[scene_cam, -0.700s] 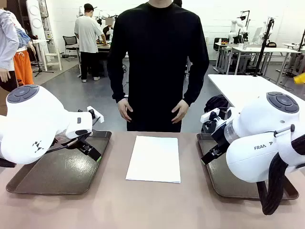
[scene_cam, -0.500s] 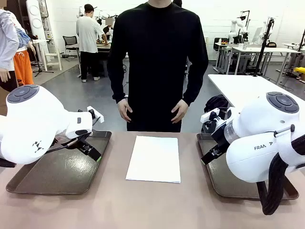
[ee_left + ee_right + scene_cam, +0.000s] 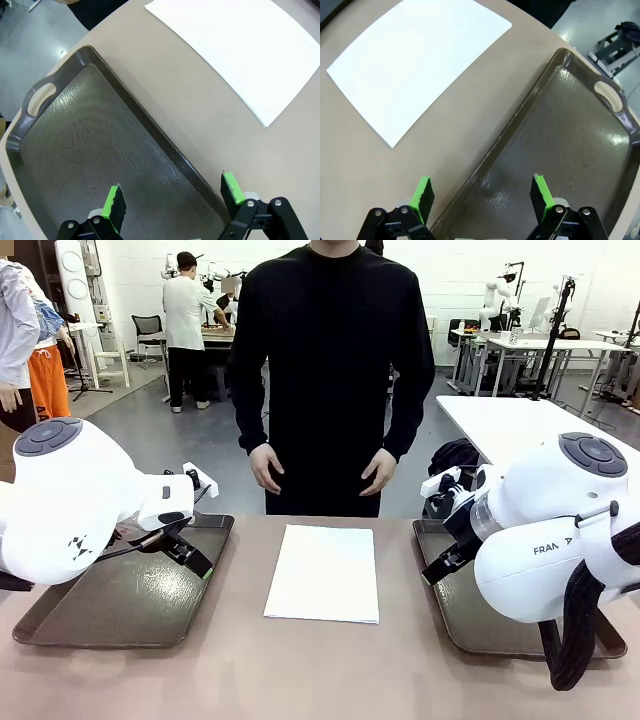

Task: Sort the A4 documents.
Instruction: Receive the A4 Paper.

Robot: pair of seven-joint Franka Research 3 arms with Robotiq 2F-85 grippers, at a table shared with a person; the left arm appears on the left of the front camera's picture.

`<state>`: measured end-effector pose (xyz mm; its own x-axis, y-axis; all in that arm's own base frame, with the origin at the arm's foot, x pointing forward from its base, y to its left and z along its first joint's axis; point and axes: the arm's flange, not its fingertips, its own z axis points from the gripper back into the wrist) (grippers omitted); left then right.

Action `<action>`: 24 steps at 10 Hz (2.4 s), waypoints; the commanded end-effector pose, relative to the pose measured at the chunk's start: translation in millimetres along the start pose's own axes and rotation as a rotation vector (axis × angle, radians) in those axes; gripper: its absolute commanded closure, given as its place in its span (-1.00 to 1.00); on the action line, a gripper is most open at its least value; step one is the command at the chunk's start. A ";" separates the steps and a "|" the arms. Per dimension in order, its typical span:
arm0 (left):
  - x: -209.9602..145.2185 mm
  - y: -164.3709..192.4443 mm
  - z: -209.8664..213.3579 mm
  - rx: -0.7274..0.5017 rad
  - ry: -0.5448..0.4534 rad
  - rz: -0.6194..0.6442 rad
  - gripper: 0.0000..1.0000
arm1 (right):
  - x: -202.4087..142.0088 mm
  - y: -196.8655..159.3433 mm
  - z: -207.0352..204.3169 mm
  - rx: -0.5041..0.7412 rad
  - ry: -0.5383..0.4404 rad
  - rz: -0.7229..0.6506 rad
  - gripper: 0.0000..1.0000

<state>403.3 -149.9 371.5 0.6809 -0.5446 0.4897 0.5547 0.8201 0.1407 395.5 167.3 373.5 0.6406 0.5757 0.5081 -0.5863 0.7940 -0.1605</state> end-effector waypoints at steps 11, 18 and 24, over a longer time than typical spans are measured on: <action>-0.1 0.3 0.0 0.000 0.000 0.001 -1.00 | 0.0 -0.1 0.0 0.000 0.000 -0.001 -1.00; -20.9 43.4 74.4 -0.097 -0.124 0.082 -1.00 | -27.9 -100.7 73.8 0.170 -0.110 -0.149 -1.00; -49.3 81.3 137.3 -0.135 -0.118 0.073 -1.00 | -40.9 -135.5 122.4 0.225 -0.261 -0.174 -1.00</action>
<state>374.9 -40.7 488.9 0.6710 -0.4257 0.6070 0.5478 0.8364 -0.0190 385.1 14.3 483.0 0.6355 0.3361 0.6951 -0.5516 0.8276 0.1042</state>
